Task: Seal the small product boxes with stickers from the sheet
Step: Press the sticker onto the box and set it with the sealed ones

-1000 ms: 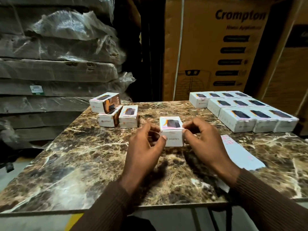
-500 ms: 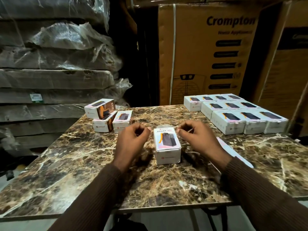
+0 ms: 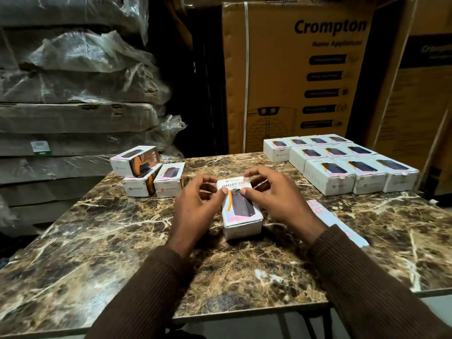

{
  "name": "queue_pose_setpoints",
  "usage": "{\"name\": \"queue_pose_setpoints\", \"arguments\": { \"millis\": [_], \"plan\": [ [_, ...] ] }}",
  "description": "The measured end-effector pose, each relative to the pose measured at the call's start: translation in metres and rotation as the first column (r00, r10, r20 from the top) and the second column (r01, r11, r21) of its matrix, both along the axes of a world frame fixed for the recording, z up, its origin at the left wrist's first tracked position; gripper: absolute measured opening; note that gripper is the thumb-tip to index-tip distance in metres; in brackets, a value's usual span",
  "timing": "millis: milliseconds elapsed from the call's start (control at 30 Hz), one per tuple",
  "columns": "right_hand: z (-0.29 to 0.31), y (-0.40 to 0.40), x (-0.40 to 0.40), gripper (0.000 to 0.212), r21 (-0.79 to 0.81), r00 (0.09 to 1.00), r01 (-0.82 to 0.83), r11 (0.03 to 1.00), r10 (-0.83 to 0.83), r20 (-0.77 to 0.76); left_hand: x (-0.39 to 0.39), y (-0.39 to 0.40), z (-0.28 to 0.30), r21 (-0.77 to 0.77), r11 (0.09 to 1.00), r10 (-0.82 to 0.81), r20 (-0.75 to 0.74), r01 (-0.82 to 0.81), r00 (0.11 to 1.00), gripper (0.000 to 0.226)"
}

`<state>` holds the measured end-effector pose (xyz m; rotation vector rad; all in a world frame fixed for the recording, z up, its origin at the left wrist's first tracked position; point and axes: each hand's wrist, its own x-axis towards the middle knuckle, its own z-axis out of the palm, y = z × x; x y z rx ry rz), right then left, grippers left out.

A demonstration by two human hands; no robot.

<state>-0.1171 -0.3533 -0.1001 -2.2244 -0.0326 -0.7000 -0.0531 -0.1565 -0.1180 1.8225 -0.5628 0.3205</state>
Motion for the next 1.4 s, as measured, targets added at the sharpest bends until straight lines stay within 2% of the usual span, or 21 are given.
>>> {"name": "queue_pose_setpoints", "arguments": {
  "millis": [200,300,433,500,633,700,800,900,967,1133,1267,1400],
  "plan": [
    [0.003,0.002,-0.006,0.043,-0.103,0.962,-0.024,0.994,0.051,0.269,-0.008,0.001,0.005,-0.069,0.998,0.019,0.236,-0.003,0.972,0.032],
    [0.001,0.003,-0.006,0.045,-0.167,0.953,0.011,0.986,0.041,0.3,-0.009,0.003,0.005,-0.077,0.997,-0.009,0.238,0.028,0.971,0.034],
    [-0.002,0.001,-0.002,0.036,-0.206,0.955,-0.006,0.979,0.066,0.288,-0.009,0.004,0.006,-0.051,0.998,-0.014,0.245,0.027,0.969,0.033],
    [-0.002,0.002,-0.002,0.03,-0.204,0.954,-0.014,0.979,0.074,0.29,-0.009,0.005,0.006,-0.035,0.999,0.016,0.298,-0.006,0.954,0.031],
    [-0.002,0.003,-0.001,0.018,-0.128,0.949,0.004,0.992,0.037,0.314,-0.011,0.004,0.008,0.008,0.99,0.124,0.462,-0.144,0.878,0.023],
    [0.0,0.004,0.002,0.015,-0.03,0.944,-0.031,0.999,0.039,0.328,-0.014,0.004,0.01,0.015,0.983,0.148,0.515,-0.182,0.844,0.02],
    [0.001,0.004,0.01,0.02,0.15,0.957,-0.137,0.979,0.091,0.276,-0.017,0.002,0.009,0.061,0.984,0.099,0.589,-0.166,0.802,0.019],
    [-0.001,0.004,0.018,0.025,0.229,0.966,-0.173,0.958,0.121,0.228,-0.02,-0.001,0.007,0.116,0.986,0.024,0.6,-0.117,0.8,0.019],
    [-0.002,0.004,0.018,0.022,0.231,0.966,-0.166,0.959,0.112,0.232,-0.02,-0.001,0.008,0.118,0.988,0.009,0.594,-0.098,0.804,0.016],
    [-0.003,0.004,0.01,0.016,0.177,0.949,-0.109,0.978,0.049,0.311,-0.017,0.0,0.008,0.071,0.993,0.036,0.572,-0.093,0.82,0.012],
    [-0.001,0.01,0.006,0.013,0.095,0.939,-0.144,0.985,0.105,0.328,-0.014,0.001,0.008,0.069,0.996,0.013,0.513,-0.056,0.858,0.022],
    [0.001,0.011,0.005,0.012,0.069,0.925,-0.161,0.985,0.126,0.359,-0.012,0.001,0.007,0.09,0.994,0.001,0.505,-0.053,0.863,0.018]
  ]
}}
